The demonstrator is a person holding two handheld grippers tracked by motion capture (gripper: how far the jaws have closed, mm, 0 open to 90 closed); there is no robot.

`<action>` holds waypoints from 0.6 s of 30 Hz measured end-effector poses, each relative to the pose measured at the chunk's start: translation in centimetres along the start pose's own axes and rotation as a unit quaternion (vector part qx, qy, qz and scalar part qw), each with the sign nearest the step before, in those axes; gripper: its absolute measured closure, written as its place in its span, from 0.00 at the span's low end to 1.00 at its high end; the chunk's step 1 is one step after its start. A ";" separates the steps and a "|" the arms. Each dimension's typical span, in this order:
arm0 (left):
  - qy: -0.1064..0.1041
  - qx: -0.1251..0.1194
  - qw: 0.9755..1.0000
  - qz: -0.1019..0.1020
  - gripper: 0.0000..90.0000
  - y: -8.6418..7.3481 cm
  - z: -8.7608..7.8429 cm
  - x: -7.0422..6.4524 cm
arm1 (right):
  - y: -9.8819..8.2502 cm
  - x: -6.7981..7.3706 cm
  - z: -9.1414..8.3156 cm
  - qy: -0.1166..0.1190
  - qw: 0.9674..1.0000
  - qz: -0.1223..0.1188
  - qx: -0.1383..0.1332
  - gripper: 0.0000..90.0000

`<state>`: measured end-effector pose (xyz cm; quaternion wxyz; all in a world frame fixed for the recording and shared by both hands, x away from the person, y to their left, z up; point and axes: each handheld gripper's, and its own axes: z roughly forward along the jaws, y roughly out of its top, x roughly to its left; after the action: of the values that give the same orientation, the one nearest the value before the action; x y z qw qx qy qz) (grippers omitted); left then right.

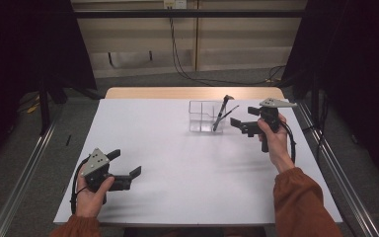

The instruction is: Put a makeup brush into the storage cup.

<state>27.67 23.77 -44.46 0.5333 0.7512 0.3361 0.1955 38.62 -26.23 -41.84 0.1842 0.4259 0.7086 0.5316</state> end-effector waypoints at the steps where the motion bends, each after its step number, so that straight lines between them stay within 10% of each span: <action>1: 0.000 -0.001 1.000 0.000 0.03 0.0 -0.1 0.0 | -0.1 0.0 -0.1 0.002 1.000 0.005 0.004 0.02; 18: 0.000 -0.008 1.000 0.001 0.03 0.0 -0.5 0.0 | -1.7 1.9 -1.7 -0.009 1.000 -0.012 -0.011 0.01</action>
<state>27.33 24.16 -44.31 0.5391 0.7473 0.3340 0.1984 35.67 -25.86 -42.38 0.2021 0.4199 0.7059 0.5334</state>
